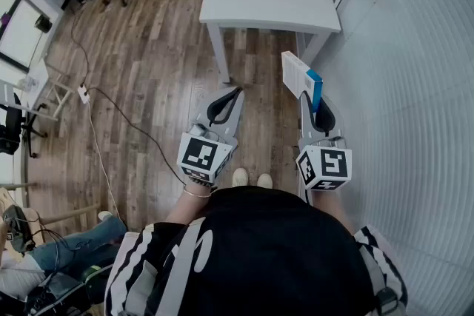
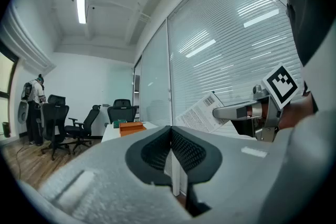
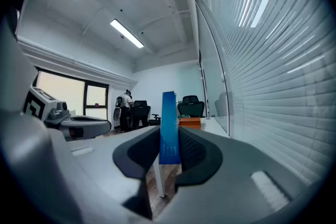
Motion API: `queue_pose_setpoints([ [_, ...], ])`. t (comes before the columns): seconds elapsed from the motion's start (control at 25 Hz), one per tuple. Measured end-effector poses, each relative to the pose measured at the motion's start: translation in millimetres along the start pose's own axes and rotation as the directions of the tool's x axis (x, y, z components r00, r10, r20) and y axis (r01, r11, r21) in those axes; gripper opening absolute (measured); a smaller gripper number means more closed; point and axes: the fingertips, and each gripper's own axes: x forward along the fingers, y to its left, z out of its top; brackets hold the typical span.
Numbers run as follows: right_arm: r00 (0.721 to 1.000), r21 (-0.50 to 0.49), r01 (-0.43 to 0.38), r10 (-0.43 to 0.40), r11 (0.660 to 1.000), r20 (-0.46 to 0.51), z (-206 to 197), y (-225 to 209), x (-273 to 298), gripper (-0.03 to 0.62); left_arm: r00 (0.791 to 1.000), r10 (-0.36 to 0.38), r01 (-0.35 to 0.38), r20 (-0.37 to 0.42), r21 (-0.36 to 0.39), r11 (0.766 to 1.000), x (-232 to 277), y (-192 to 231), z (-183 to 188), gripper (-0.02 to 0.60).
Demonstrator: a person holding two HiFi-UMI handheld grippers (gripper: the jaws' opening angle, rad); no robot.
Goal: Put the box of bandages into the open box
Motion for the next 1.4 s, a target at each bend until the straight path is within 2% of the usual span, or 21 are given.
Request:
queue_pose_setpoints([
  [0.76,1.000,-0.001,0.003,-0.003,1.000,0.016,1,4,3,0.084,1.000,-0.007,0.007,0.006,-0.019,1.000,-1,7,4,0.002],
  [0.88,1.000,0.040,0.000,-0.001,0.999,0.026,-4,1,4,0.084,1.000,-0.011,0.011,0.009,-0.018,1.000,0,5,1,0.002],
  [1.16,0.999,0.062,0.012,-0.015,0.998,0.051,12,20,21,0.084,0.999,-0.026,0.026,0.027,-0.012,1.000,-3,36,13,0.002],
  [1.4,0.997,0.059,0.033,-0.038,0.998,0.069,9,35,8,0.084,0.997,-0.069,0.070,0.045,-0.037,0.997,-18,31,12,0.002],
])
